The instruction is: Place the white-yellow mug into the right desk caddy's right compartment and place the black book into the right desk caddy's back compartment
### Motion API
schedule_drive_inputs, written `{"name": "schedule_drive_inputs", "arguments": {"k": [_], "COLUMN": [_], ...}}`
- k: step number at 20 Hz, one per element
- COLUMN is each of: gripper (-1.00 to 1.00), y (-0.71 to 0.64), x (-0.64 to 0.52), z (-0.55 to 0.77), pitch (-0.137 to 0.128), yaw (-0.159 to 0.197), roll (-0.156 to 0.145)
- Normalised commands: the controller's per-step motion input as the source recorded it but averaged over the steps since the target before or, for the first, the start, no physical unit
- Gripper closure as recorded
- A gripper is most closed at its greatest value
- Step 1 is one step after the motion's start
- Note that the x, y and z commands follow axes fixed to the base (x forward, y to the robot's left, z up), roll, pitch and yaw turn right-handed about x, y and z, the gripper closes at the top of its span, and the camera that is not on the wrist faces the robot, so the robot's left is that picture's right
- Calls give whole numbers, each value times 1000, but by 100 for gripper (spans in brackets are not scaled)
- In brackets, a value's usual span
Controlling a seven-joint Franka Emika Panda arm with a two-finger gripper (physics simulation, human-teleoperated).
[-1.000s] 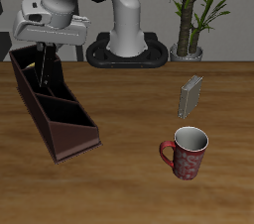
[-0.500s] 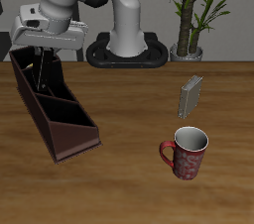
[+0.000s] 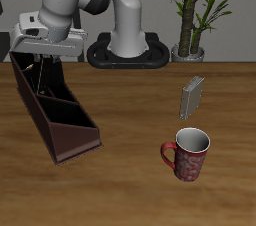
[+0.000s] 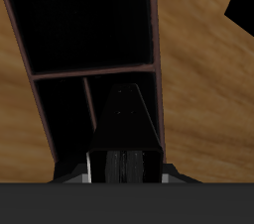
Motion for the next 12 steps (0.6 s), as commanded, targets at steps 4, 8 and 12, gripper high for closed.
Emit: {"name": "schedule_drive_inputs", "arguments": {"k": [4, 8, 12], "gripper": [100, 100, -100], "y": [-87, -131, -83], "x": [82, 81, 77], "z": [-186, -158, -189], "pitch": [23, 18, 16], "yaw": [-17, 6, -15], "roll": [-13, -57, -41]}}
